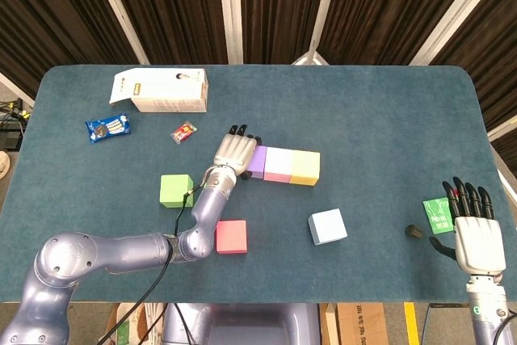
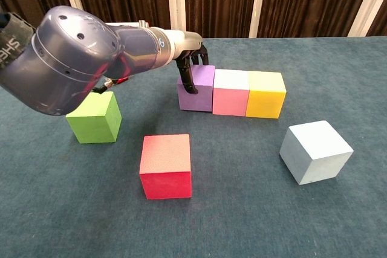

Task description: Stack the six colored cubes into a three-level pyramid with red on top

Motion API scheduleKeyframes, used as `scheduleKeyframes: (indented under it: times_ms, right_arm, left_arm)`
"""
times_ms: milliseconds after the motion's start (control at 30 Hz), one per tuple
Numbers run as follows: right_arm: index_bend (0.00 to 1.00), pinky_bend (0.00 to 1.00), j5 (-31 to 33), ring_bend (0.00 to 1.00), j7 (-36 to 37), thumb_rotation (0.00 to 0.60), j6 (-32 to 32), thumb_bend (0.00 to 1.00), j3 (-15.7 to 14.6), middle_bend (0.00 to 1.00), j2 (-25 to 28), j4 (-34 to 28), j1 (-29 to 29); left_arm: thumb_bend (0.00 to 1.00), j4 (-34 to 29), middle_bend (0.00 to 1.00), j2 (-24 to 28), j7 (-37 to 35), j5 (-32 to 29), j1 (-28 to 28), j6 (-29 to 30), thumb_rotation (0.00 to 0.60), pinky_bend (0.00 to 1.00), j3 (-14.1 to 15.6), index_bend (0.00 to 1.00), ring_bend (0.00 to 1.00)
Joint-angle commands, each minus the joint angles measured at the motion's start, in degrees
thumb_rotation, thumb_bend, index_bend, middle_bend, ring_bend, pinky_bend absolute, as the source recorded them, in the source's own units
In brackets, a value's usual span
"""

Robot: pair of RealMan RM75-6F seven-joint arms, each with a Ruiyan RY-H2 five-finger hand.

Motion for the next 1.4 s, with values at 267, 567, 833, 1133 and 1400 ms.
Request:
scheduleKeyframes:
  times_ms: [267, 567, 833, 1133, 1400]
  right_arm:
    - [0.00, 0.00, 0.6, 0.00, -0.1, 0.600, -0.3, 0.07, 0.2, 0.00, 0.1, -0.4, -0.1]
    - [0.00, 0.00, 1.0, 0.00, 0.0, 0.600, -0.6, 0.08, 0.4, 0.00, 0.3, -0.7, -0.2]
    - [0.00, 0.00, 1.4, 0.00, -0.1, 0.600, -0.7, 0.07, 0.6, 0.00, 0.4, -1.0, -0.3]
    - [0.00, 0.00, 1.7, 0.00, -0.2, 0.600, -0.9, 0.07, 0.7, 0.00, 0.6, -1.3, -0.3]
    - [0.00, 0.00, 2.0, 0.00, -0.3, 0.600, -1.1, 0.08, 0.8, 0.00, 0.7, -1.5, -0.3]
  left_arm:
    - [0.35, 0.4, 0.19, -0.6, 1.9, -1.1, -0.2, 0.7, 0.600, 0.00, -0.2, 0.25, 0.00]
    - [0.34, 0.6, 0.19, -1.0, 2.3, -0.7, -0.1, 0.9, 0.600, 0.00, -0.7, 0.24, 0.00]
    - [0.34, 0.4, 0.17, -1.1, 3.1, -1.1, 0.0, 1.1, 0.600, 0.00, -1.0, 0.23, 0.00]
    - [0.34, 0.3, 0.17, -1.4, 3.8, -1.5, 0.0, 1.5, 0.600, 0.00, -1.4, 0.22, 0.00]
    - [0.34, -0.2, 0.18, -1.5, 4.8, -1.9, -0.2, 2.2, 0.600, 0.00, -1.8, 0.22, 0.00]
